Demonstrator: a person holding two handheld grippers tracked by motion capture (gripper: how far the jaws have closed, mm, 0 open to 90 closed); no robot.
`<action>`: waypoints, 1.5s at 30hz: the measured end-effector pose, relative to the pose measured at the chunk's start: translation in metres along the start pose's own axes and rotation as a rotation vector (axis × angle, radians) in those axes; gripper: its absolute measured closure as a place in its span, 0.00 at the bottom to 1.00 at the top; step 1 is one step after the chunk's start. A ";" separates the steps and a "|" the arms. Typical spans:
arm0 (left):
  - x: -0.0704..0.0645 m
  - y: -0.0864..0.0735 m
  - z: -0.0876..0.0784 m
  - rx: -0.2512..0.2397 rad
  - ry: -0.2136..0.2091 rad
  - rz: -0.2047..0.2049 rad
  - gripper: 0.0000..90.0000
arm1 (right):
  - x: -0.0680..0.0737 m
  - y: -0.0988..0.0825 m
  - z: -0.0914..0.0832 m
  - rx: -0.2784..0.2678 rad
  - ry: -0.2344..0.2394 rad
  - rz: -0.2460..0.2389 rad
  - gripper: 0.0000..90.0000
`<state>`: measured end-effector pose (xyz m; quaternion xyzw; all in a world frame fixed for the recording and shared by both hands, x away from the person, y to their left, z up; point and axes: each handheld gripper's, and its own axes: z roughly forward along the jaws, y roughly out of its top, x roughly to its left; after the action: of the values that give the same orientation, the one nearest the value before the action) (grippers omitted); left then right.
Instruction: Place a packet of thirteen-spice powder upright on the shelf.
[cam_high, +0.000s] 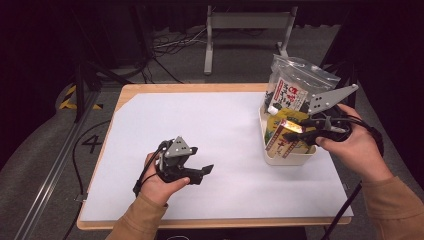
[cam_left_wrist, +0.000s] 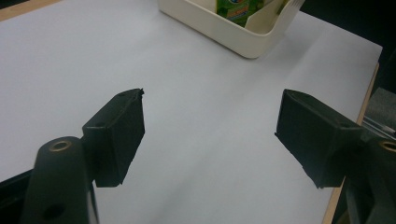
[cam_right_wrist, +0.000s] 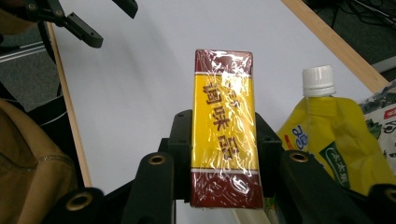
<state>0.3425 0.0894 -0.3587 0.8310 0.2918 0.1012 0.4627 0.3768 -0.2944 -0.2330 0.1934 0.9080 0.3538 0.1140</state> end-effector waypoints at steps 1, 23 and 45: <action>0.000 0.000 0.000 0.000 0.000 0.000 0.27 | 0.000 0.000 0.000 0.000 0.000 0.000 0.76; 0.015 -0.003 -0.005 0.023 -0.005 -0.026 0.29 | -0.032 -0.009 -0.005 0.033 -0.006 -0.135 0.76; 0.018 -0.005 -0.006 0.035 0.004 -0.036 0.29 | -0.043 -0.022 0.016 0.099 0.059 -0.207 0.76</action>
<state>0.3528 0.1061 -0.3616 0.8334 0.3094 0.0895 0.4491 0.4149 -0.3185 -0.2563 0.0937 0.9425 0.3002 0.1134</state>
